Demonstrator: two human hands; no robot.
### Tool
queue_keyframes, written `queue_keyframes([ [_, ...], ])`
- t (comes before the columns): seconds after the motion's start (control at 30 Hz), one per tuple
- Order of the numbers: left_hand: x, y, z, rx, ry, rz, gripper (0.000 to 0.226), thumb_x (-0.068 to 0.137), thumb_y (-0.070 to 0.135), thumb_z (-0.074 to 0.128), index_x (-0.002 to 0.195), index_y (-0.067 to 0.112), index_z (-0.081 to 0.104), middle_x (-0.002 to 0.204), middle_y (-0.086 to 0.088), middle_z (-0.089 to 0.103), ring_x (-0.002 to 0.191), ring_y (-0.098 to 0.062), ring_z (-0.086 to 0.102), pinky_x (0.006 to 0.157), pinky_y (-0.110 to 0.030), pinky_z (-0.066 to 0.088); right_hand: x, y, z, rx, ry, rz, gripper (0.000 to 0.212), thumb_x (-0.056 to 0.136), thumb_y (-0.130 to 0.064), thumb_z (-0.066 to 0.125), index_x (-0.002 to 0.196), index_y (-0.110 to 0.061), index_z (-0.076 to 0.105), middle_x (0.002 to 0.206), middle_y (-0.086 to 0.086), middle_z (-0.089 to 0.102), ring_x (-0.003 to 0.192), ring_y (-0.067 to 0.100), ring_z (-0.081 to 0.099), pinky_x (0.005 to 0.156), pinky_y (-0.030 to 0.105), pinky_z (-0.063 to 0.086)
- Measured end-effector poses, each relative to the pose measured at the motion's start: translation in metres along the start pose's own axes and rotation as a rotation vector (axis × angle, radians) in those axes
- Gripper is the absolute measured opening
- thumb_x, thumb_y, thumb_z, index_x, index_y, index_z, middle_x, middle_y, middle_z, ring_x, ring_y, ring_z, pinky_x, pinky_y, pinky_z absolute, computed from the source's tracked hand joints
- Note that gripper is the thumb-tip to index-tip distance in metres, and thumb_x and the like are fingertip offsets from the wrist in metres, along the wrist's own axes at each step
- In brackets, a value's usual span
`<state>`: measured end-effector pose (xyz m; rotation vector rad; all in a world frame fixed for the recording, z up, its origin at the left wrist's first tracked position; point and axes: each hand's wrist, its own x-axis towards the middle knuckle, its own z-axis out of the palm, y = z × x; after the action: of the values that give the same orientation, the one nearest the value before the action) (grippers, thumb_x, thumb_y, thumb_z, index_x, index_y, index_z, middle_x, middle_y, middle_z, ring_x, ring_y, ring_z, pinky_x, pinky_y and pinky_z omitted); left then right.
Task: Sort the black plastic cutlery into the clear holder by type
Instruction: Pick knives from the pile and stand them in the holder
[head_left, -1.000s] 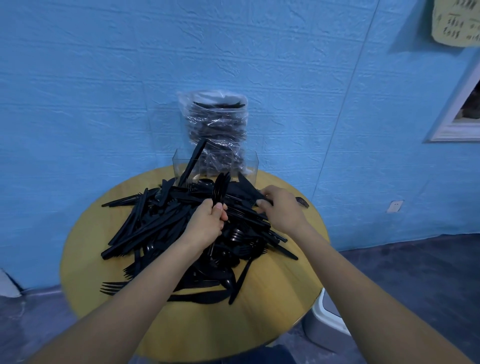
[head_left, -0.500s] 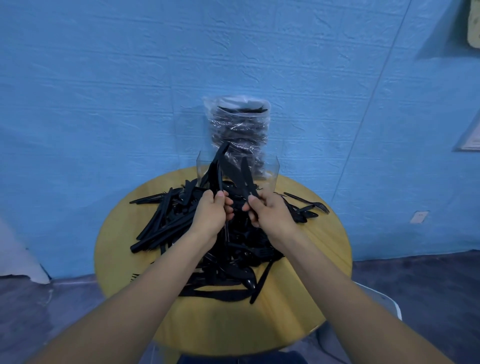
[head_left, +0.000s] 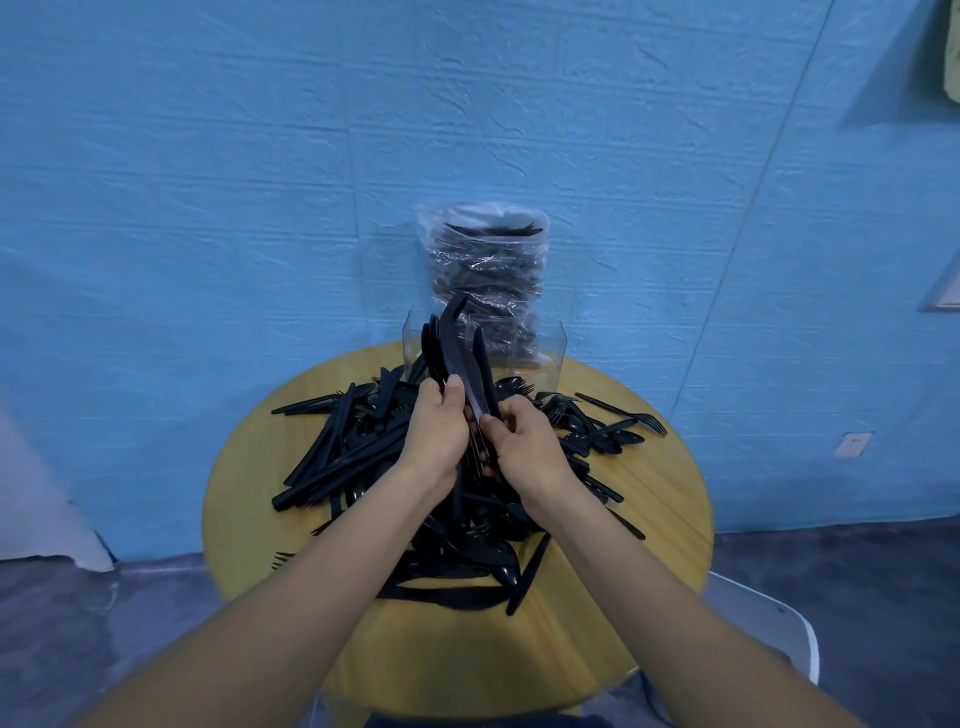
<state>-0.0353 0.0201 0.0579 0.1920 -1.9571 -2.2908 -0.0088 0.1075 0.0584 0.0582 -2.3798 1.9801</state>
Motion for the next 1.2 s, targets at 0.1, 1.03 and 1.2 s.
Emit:
queue_keyframes([
  [0.1,0.002,-0.002,-0.001,0.028,-0.025,-0.006,0.024,0.100,0.032,0.039,0.110,0.011,0.048,0.113,-0.020,0.059,0.102,-0.035,0.060,0.081,-0.054,0.053,0.001,-0.001,0.000,-0.045,-0.002,-0.014,0.020,0.099,-0.012,0.045,0.079,-0.014,0.041,0.069,0.003,0.048,0.057,0.014,0.045,0.052,0.026,0.043],
  [1.03,-0.006,-0.005,-0.001,0.090,-0.164,0.012,0.021,0.101,0.019,0.040,0.111,0.005,0.051,0.102,-0.007,0.063,0.082,-0.013,0.059,0.067,-0.025,0.047,-0.001,0.005,-0.002,-0.084,0.302,-0.160,0.010,0.091,-0.009,0.060,0.082,-0.012,0.063,0.072,-0.005,0.059,0.060,0.000,0.052,0.054,0.004,0.039],
  [1.2,-0.008,-0.003,0.001,0.086,-0.184,0.015,0.018,0.101,0.019,0.039,0.103,0.006,0.051,0.085,-0.003,0.061,0.063,-0.007,0.053,0.057,-0.021,0.044,-0.003,0.002,-0.003,-0.067,0.296,-0.153,0.012,0.090,-0.010,0.061,0.085,-0.009,0.071,0.069,-0.002,0.065,0.053,-0.005,0.054,0.054,0.006,0.042],
])
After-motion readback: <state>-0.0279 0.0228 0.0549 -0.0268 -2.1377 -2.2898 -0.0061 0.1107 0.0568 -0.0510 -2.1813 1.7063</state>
